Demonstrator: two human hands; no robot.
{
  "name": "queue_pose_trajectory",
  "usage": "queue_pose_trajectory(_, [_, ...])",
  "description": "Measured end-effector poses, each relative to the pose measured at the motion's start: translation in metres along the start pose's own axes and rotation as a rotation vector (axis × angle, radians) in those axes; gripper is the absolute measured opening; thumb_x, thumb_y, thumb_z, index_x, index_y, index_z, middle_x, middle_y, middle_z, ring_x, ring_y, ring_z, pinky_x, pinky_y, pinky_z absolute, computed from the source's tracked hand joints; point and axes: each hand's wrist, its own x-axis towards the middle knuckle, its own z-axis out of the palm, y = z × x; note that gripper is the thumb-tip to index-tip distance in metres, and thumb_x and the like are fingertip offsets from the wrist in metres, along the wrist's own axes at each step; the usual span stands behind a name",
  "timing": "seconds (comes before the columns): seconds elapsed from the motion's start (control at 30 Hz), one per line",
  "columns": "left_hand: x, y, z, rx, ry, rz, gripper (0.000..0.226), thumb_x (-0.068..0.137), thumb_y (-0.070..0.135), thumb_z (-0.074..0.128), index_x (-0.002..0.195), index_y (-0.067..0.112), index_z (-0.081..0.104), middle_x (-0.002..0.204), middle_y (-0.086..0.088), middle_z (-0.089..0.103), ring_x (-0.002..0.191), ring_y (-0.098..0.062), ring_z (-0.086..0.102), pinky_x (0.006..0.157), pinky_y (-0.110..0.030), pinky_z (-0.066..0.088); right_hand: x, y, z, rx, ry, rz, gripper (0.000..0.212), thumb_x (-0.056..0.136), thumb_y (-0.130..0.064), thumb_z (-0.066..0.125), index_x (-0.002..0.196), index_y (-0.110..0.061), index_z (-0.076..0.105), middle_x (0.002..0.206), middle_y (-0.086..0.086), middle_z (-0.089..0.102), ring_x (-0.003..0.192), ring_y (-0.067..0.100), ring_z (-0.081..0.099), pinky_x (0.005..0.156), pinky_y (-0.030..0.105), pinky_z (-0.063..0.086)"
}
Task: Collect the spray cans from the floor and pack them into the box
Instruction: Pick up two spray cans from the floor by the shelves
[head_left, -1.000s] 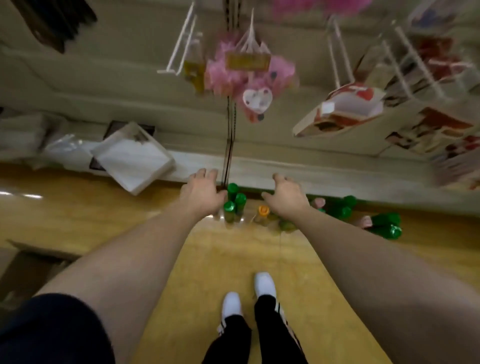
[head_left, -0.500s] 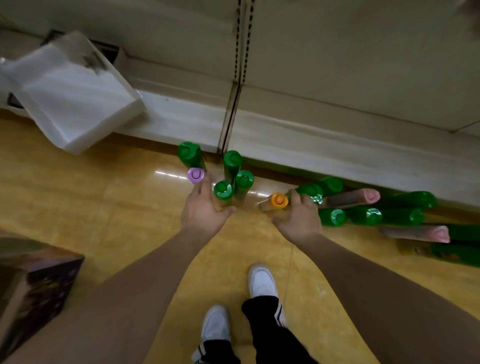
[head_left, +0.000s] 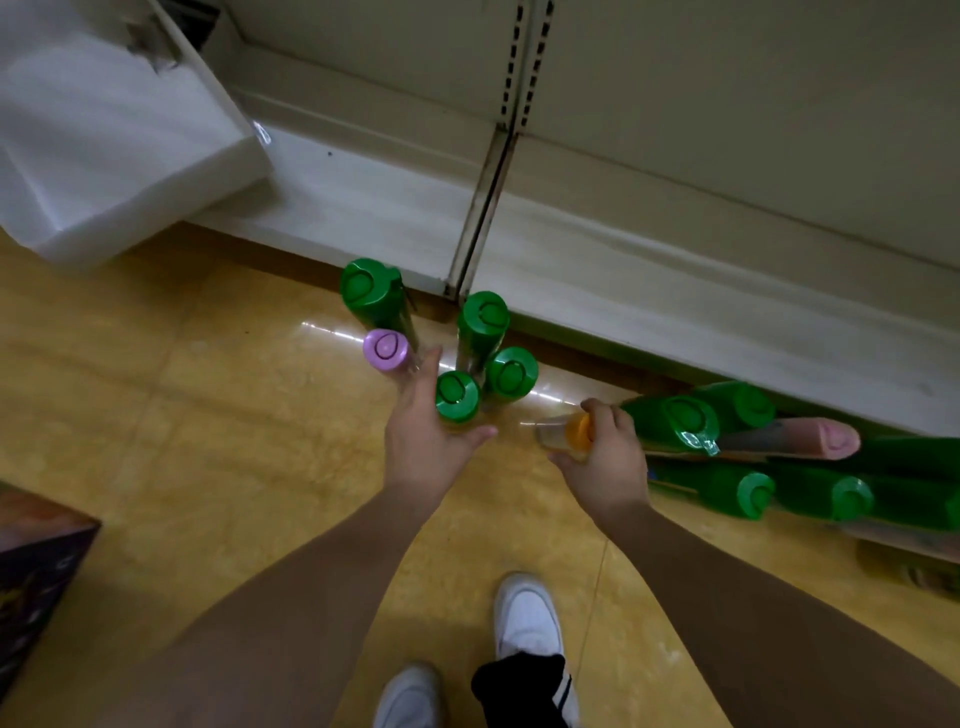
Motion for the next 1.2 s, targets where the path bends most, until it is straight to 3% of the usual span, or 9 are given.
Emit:
queue_pose_trajectory(0.1, [0.005,-0.002,0.008,-0.024,0.041,-0.007,0.083,0.066,0.021,0.094,0.138,0.021,0.054,0.132,0.0,0.062,0.125,-0.02,0.055,0.102,-0.026,0.041,0.004,-0.001,-0.001,0.049,0.014,-0.018,0.056,0.088,-0.021,0.076,0.138,-0.016,0.051,0.135,0.009,0.051,0.111,0.023,0.054,0.091,0.032,0.045])
queue_pose_trajectory(0.2, [0.005,-0.004,0.009,-0.045,0.085,-0.017,0.064,0.066,0.014,0.092,0.122,0.02,0.062,0.116,0.001,0.066,0.11,-0.016,0.06,0.091,-0.02,0.04,0.004,0.001,-0.004,0.05,0.014,-0.051,0.048,0.088,-0.018,0.075,0.132,-0.015,0.056,0.125,0.008,0.054,0.102,0.018,0.052,0.084,0.027,0.041])
queue_pose_trajectory(0.4, [-0.025,0.008,-0.023,-0.091,0.096,-0.049,0.062,0.066,0.013,0.09,0.12,0.022,0.062,0.1,0.011,0.065,0.094,-0.009,0.062,0.081,-0.013,0.041,-0.028,-0.006,-0.027,0.075,0.022,-0.056,0.055,0.081,-0.013,0.079,0.132,-0.016,0.056,0.12,0.007,0.057,0.107,0.023,0.057,0.083,0.029,0.043])
queue_pose_trajectory(0.5, [-0.047,0.032,-0.061,-0.079,0.106,-0.048,0.064,0.066,0.018,0.089,0.123,0.021,0.062,0.101,0.006,0.07,0.095,-0.014,0.066,0.085,-0.024,0.051,-0.058,-0.027,-0.058,0.081,0.002,-0.052,0.057,0.08,-0.017,0.081,0.131,-0.022,0.055,0.12,0.005,0.057,0.109,0.023,0.056,0.087,0.034,0.048])
queue_pose_trajectory(0.6, [-0.073,0.066,-0.112,-0.072,0.116,-0.045,0.066,0.066,0.024,0.091,0.125,0.02,0.061,0.105,0.0,0.071,0.098,-0.018,0.066,0.089,-0.032,0.054,-0.096,-0.058,-0.101,0.081,-0.04,-0.083,0.062,0.078,-0.018,0.082,0.132,-0.025,0.053,0.12,0.001,0.056,0.11,0.021,0.053,0.086,0.031,0.042])
queue_pose_trajectory(0.77, [-0.119,0.141,-0.222,-0.095,0.176,-0.037,0.062,0.066,0.028,0.092,0.121,0.025,0.063,0.1,0.009,0.064,0.095,-0.014,0.061,0.081,-0.023,0.046,-0.169,-0.135,-0.185,0.046,-0.007,-0.2,0.062,0.074,-0.02,0.082,0.129,-0.023,0.053,0.112,0.004,0.063,0.103,0.025,0.059,0.079,0.034,0.049])
queue_pose_trajectory(0.9, [-0.153,0.203,-0.331,-0.014,0.224,0.016,0.069,0.066,0.045,0.089,0.127,0.029,0.059,0.11,0.004,0.067,0.104,-0.019,0.061,0.092,-0.033,0.052,-0.227,-0.21,-0.259,0.076,-0.023,-0.279,0.06,0.076,-0.023,0.081,0.129,-0.026,0.052,0.112,0.002,0.061,0.103,0.024,0.057,0.081,0.034,0.047])
queue_pose_trajectory(1.0, [-0.175,0.248,-0.411,0.044,0.294,0.049,0.072,0.066,0.053,0.086,0.128,0.029,0.059,0.11,-0.002,0.068,0.105,-0.026,0.062,0.092,-0.037,0.054,-0.262,-0.27,-0.309,0.06,-0.016,-0.383,0.061,0.074,-0.027,0.08,0.129,-0.028,0.053,0.107,0.004,0.062,0.099,0.027,0.058,0.075,0.029,0.041])
queue_pose_trajectory(1.2, [-0.235,0.322,-0.542,0.148,0.537,-0.017,0.074,0.066,0.063,0.082,0.124,0.027,0.056,0.111,-0.007,0.068,0.105,-0.029,0.063,0.088,-0.035,0.053,-0.333,-0.378,-0.394,-0.004,-0.02,-0.659,0.067,0.073,-0.035,0.082,0.133,-0.023,0.053,0.106,0.004,0.061,0.102,0.029,0.061,0.084,0.037,0.053])
